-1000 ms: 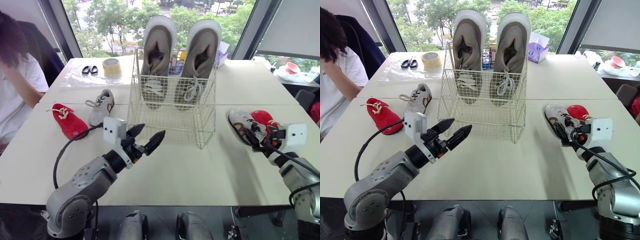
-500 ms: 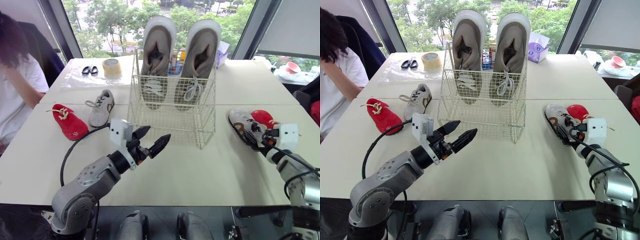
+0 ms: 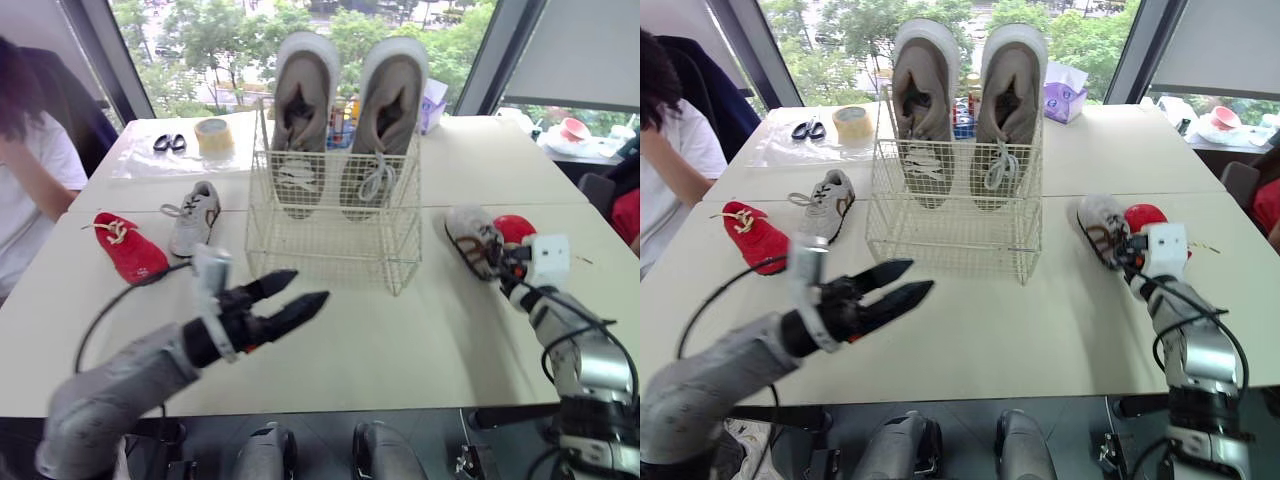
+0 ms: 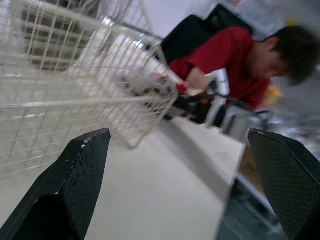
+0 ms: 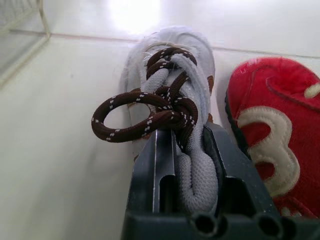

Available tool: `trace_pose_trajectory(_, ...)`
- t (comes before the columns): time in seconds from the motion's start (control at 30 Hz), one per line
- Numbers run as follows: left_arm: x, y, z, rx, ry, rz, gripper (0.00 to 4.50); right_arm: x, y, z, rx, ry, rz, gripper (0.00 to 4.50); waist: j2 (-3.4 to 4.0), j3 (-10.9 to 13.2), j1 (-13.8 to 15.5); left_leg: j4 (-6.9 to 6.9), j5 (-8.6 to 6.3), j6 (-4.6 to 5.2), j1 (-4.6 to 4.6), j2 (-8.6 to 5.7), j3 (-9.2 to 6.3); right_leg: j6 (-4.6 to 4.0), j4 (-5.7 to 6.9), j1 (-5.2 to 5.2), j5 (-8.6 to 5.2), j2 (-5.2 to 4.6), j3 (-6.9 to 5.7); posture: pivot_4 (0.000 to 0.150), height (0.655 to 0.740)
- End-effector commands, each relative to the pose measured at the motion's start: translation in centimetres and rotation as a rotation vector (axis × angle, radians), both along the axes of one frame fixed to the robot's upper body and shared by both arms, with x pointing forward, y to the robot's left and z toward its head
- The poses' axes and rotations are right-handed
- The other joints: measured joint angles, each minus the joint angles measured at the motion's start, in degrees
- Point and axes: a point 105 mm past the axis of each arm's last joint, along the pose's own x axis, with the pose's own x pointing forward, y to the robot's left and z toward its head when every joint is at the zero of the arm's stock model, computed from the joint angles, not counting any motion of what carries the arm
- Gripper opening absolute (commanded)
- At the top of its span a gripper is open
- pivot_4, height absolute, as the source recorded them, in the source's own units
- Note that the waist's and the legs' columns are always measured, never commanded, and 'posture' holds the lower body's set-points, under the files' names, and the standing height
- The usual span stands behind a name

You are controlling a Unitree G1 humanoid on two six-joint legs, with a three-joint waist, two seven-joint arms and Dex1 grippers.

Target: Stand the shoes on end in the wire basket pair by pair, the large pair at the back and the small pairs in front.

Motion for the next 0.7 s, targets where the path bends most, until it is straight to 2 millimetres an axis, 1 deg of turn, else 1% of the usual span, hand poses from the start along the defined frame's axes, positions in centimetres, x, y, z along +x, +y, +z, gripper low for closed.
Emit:
trace_pose_trajectory(0.03, 0.7, 3.2, 5.3, -0.198, -0.104, 0.013, 4.50, -0.5, -0.2, 12.8, -0.105, -0.402, -0.050, 0.19, 0.15, -0.02, 0.00, 0.00, 0.00, 0.00, -0.03, -0.01, 0.00, 0.01, 0.00, -0.03, 0.00, 0.00, 0.00, 0.150, 0.7400)
trace_pose_trajectory(0.07, 1.3, 3.9, 6.8, -0.254, -0.135, 0.030, 4.50, -1.0, 0.1, 15.6, -0.147, -0.478, -0.051, 0.19, 0.16, -0.01, 0.27, -0.01, 0.00, 0.00, -0.03, -0.02, -0.01, 0.03, 0.02, -0.04, -0.02, 0.01, -0.01, 0.150, 0.7400)
trace_pose_trajectory(0.13, 2.2, 4.8, 9.0, -0.338, -0.174, 0.061, 4.50, -2.2, 0.9, 19.9, -0.196, -0.604, -0.050, 0.19, 0.14, -0.03, 0.63, -0.06, 0.00, 0.00, -0.15, -0.04, -0.10, 0.09, -0.04, -0.06, -0.04, 0.01, -0.08, 0.150, 0.7400)
trace_pose_trajectory(0.17, 2.6, 5.0, 10.0, -0.377, -0.185, 0.069, 4.50, -3.0, 1.5, 22.0, -0.221, -0.668, -0.030, 0.19, 0.10, -0.05, 0.65, -0.05, -0.01, 0.01, -0.18, -0.04, -0.13, 0.16, -0.05, -0.02, -0.06, 0.00, -0.13, 0.150, 0.7400)
trace_pose_trajectory(0.2, 3.4, 5.2, 10.9, -0.410, -0.197, 0.086, 4.50, -3.8, 2.6, 24.2, -0.250, -0.739, 0.014, 0.19, 0.06, -0.07, 0.67, -0.06, -0.01, 0.02, -0.19, -0.05, -0.13, 0.19, -0.07, -0.01, -0.07, 0.00, -0.13, 0.150, 0.7400)
trace_pose_trajectory(0.23, 3.8, 5.3, 11.5, -0.431, -0.203, 0.097, 4.50, -4.5, 3.4, 25.5, -0.271, -0.784, 0.046, 0.19, 0.05, -0.06, 0.66, -0.04, -0.01, 0.01, -0.17, -0.07, -0.13, 0.37, -0.09, 0.06, 0.03, -0.01, -0.14, 0.150, 0.7400)
trace_pose_trajectory(0.3, 5.5, 5.8, 13.3, -0.477, -0.232, 0.137, 4.50, -6.2, 6.4, 28.3, -0.339, -0.880, 0.213, 0.19, -0.02, -0.07, 0.49, -0.03, -0.01, 0.01, -0.21, -0.16, -0.08, 0.39, -0.19, 0.06, 0.05, -0.04, -0.13, 0.150, 0.7400)
trace_pose_trajectory(0.33, 6.1, 5.9, 14.1, -0.485, -0.247, 0.150, 4.50, -7.0, 7.9, 29.2, -0.377, -0.911, 0.296, 0.19, -0.03, -0.06, 0.42, 0.00, -0.01, 0.01, -0.18, -0.21, -0.06, 0.40, -0.19, 0.11, 0.05, -0.05, -0.11, 0.150, 0.7400)
trace_pose_trajectory(0.37, 6.6, 5.7, 15.1, -0.492, -0.268, 0.141, 4.50, -7.8, 9.7, 29.7, -0.400, -0.918, 0.416, 0.19, -0.06, -0.05, 0.40, -0.02, -0.02, 0.04, -0.19, -0.27, -0.02, 0.41, -0.24, 0.09, 0.06, -0.06, -0.10, 0.150, 0.7400)
trace_pose_trajectory(0.43, 6.9, 5.2, 16.3, -0.480, -0.300, 0.110, 4.50, -8.5, 12.1, 29.7, -0.470, -0.914, 0.531, 0.19, -0.07, -0.04, 0.37, -0.02, -0.04, 0.06, -0.16, -0.26, -0.02, 0.41, -0.21, 0.09, 0.06, -0.02, -0.11, 0.150, 0.7400)
trace_pose_trajectory(0.53, 7.0, 4.3, 17.5, -0.444, -0.328, 0.041, 4.50, -9.1, 15.6, 28.7, -0.576, -0.896, 0.673, 0.19, -0.09, -0.06, 0.27, -0.05, -0.01, 0.02, -0.14, -0.22, -0.02, 0.42, -0.18, 0.09, 0.05, 0.00, -0.11, 0.150, 0.7400)
trace_pose_trajectory(0.6, 6.9, 3.8, 17.7, -0.436, -0.328, -0.015, 4.50, -9.2, 16.8, 27.8, -0.632, -0.871, 0.735, 0.19, -0.10, -0.06, 0.27, -0.04, 0.04, -0.06, -0.14, -0.21, 0.00, 0.42, -0.17, 0.09, 0.06, 0.00, -0.11, 0.150, 0.7400)
trace_pose_trajectory(0.7, 6.9, 3.1, 17.9, -0.377, -0.350, -0.078, 4.50, -8.8, 17.5, 26.7, -0.709, -0.838, 0.791, 0.19, -0.14, -0.04, 0.43, -0.04, 0.06, -0.10, -0.15, -0.21, 0.01, 0.42, -0.17, 0.08, 0.06, -0.02, -0.11, 0.150, 0.7400)
